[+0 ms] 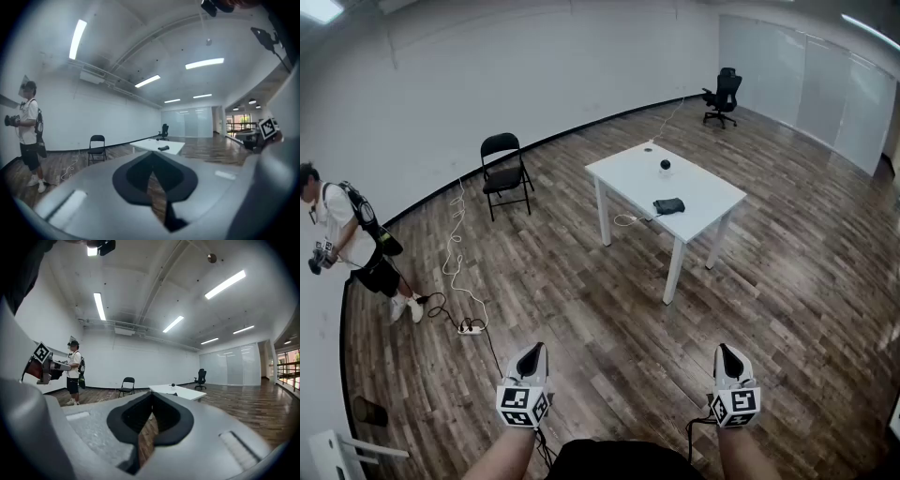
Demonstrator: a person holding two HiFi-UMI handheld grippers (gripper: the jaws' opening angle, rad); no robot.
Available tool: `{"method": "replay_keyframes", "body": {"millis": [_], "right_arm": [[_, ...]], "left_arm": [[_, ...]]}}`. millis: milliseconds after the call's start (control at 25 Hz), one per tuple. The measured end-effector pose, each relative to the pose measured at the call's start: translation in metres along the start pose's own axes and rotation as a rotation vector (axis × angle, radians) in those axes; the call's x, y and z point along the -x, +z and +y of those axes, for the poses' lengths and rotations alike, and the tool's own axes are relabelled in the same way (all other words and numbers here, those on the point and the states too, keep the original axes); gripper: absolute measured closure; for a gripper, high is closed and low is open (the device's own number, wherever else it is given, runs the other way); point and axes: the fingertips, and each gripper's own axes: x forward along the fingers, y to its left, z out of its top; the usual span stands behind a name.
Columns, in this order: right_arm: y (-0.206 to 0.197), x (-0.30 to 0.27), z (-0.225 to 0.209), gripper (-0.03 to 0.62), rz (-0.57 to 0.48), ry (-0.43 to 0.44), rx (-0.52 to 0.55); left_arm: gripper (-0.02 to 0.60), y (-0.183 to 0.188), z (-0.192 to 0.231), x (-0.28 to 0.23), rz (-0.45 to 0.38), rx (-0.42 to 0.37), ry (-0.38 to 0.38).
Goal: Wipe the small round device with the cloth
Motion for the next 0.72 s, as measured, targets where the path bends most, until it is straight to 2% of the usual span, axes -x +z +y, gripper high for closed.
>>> {"method": "replay_keyframes", "body": {"millis": [160, 360, 560, 720], "right_arm": [[-0.006, -0.01, -0.011, 0.592, -0.007, 0.02, 0.001], [-0.008, -0.026, -0.011, 0.592, 0.01, 0.033, -0.012], [-0.004, -0.042, -0.017, 0.592, -0.005, 0.007, 0.01], [-0.01, -0.053, -0.023, 0.592, 0.028, -0.027, -0.016]], "left_arm": [[0.574, 0.007, -0.015, -0.01, -0.033, -0.03, -0.007], [0.574, 0.019, -0.008, -0.035, -0.02, -0.08, -0.02], [0.574, 0.032, -0.009, -0.064, -0.054, -0.013, -0.052], [0.574, 0.023, -0.014, -0.096, -0.031, 0.01, -0.091]]}}
